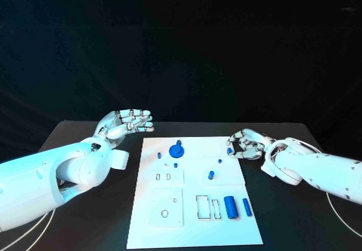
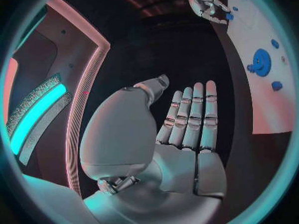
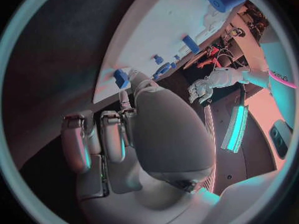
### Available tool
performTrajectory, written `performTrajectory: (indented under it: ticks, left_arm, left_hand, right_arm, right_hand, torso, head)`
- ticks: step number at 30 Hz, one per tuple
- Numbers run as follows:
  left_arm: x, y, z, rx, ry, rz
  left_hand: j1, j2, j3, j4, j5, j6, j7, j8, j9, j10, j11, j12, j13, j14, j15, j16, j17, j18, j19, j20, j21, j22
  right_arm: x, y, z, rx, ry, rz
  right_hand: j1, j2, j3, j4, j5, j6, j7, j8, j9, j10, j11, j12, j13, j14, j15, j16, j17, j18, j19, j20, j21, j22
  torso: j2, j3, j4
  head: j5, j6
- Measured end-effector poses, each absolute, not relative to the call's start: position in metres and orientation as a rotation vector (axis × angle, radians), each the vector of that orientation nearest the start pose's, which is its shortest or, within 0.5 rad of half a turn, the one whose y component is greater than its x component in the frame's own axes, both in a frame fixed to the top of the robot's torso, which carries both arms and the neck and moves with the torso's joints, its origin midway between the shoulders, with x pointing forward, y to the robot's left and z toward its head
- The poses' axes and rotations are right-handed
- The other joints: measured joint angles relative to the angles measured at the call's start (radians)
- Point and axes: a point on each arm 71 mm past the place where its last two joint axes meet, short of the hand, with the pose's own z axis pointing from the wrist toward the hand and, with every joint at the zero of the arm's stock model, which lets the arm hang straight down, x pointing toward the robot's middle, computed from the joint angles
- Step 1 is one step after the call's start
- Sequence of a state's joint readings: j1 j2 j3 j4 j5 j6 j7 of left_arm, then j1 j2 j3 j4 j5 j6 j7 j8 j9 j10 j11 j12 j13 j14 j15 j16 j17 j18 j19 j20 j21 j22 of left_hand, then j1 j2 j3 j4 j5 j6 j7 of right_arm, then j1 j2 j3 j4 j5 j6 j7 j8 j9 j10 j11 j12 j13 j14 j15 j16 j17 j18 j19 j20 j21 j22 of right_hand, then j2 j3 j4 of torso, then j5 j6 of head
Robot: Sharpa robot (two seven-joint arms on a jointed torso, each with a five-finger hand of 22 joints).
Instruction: Assemble the parts on the task board
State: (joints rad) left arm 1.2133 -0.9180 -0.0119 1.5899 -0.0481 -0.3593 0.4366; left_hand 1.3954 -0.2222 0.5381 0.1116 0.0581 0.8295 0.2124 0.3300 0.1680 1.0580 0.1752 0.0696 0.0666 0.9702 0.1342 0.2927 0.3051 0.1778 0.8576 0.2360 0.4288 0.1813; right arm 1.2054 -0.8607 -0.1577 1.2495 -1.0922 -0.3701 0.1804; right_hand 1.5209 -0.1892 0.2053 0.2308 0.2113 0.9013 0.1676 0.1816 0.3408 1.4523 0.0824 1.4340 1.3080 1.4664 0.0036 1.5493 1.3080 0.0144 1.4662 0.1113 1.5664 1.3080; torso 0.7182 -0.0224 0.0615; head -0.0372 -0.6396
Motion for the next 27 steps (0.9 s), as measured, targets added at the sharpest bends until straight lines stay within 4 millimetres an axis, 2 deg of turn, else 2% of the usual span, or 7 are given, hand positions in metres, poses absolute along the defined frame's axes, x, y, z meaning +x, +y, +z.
performTrajectory:
  ticks: [7,10,27]
  left_arm:
    - [0.4832,0.2306,-0.1524,-1.036,1.322,-1.531]
    - [0.4832,0.2313,-0.1524,-1.037,1.321,-1.529]
    - [0.4833,0.2318,-0.1525,-1.037,1.321,-1.528]
  left_hand:
    - [0.000,0.000,0.000,0.000,0.000,0.000,0.000,0.000,0.000,0.000,0.000,0.000,0.000,0.000,0.000,0.000,0.000,0.000,0.000,0.000,0.000,0.000]
    - [0.000,0.000,0.000,0.000,0.000,0.000,0.000,0.000,0.000,0.000,0.000,0.000,0.000,0.000,0.000,0.000,0.000,0.000,0.000,0.000,0.000,0.000]
    - [0.000,0.000,0.003,-0.003,0.000,0.000,0.000,0.000,0.000,0.000,0.000,0.000,0.000,0.000,0.000,0.000,0.003,0.000,0.000,0.000,0.000,0.001]
  right_arm:
    - [0.5112,-0.2934,-0.2355,0.135,1.710,0.683]
    - [0.5116,-0.2937,-0.2365,0.140,1.713,0.676]
    - [0.5126,-0.2980,-0.2377,0.150,1.716,0.648]
  right_hand:
    - [-0.008,0.008,0.033,0.005,-0.013,0.028,-0.010,0.008,0.001,0.006,-0.006,0.004,0.000,0.000,0.000,0.000,0.000,0.000,0.000,0.000,0.000,0.000]
    - [-0.008,0.008,0.042,0.006,-0.026,0.035,-0.010,0.008,0.001,0.009,-0.009,0.009,0.000,0.000,0.000,0.000,0.000,0.000,0.000,0.000,0.000,0.000]
    - [-0.008,0.008,0.048,0.007,-0.032,0.035,-0.010,0.008,-0.002,0.009,-0.009,0.008,0.000,0.000,0.000,0.000,0.000,0.000,0.000,0.000,0.000,0.000]
  torso:
    - [0.000,0.0002,0.0007]
    - [0.000,0.0006,0.0004]
    - [-0.001,0.0015,-0.0018]
  head:
    - [0.000,-0.002]
    - [0.001,-0.003]
    - [0.003,-0.005]
